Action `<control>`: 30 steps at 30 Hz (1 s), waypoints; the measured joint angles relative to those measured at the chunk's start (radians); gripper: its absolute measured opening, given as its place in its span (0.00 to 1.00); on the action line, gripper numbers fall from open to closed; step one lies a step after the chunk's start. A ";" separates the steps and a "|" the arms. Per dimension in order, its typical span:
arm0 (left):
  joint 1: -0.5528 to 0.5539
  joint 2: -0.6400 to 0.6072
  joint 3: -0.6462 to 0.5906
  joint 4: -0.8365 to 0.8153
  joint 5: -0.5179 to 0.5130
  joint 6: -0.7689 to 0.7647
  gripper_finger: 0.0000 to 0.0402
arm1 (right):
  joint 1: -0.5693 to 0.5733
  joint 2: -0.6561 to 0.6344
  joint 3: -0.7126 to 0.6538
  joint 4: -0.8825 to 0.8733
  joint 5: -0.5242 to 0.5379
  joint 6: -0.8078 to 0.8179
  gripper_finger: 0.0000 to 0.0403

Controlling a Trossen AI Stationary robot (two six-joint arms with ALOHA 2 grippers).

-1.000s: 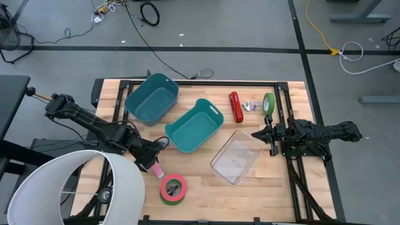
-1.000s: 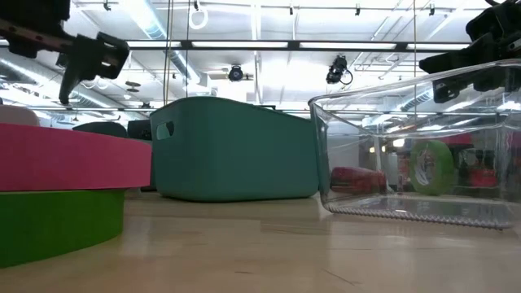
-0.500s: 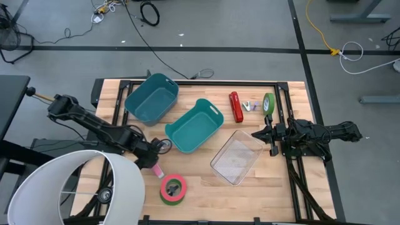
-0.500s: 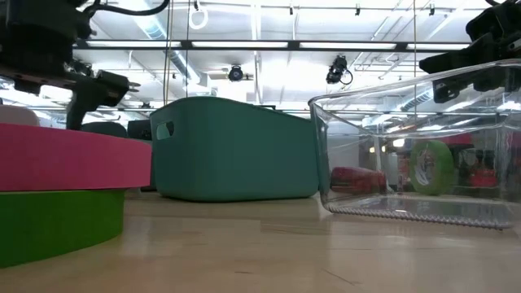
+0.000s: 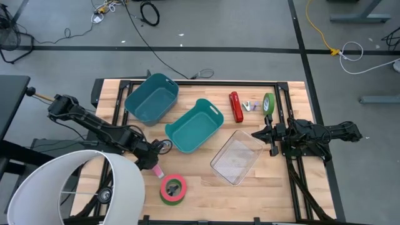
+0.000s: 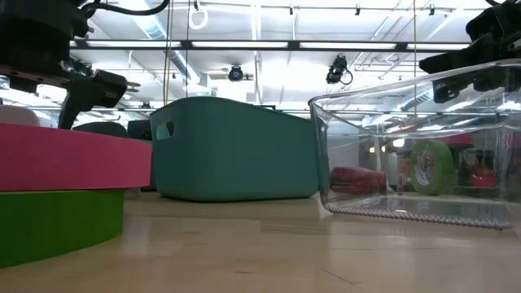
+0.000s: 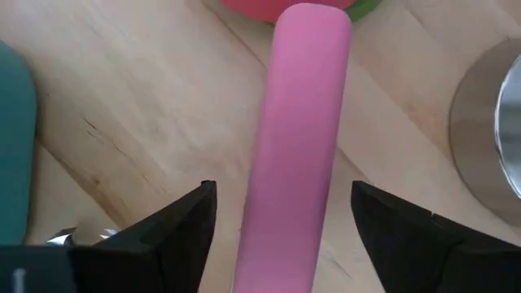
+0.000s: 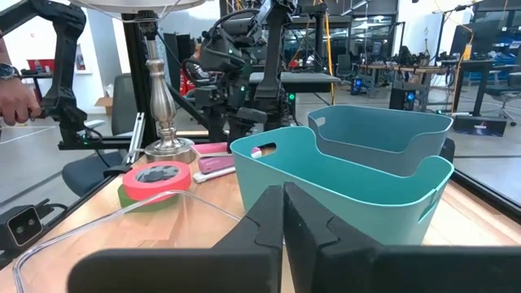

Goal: Pick and place Stapler, Stapler remover, tape
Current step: Put the pink stapler into the green bin

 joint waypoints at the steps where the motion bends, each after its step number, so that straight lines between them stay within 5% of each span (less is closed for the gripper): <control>1: 0.000 0.000 0.000 0.000 0.000 0.000 0.66 | 0.000 0.000 0.000 0.000 0.000 0.000 0.04; 17: 0.000 0.000 0.000 0.018 0.004 0.059 0.40 | 0.000 0.000 0.000 0.000 0.000 0.003 0.04; 30: 0.000 -0.001 0.000 0.017 0.024 0.062 0.39 | 0.000 0.000 0.000 0.000 0.000 0.001 0.04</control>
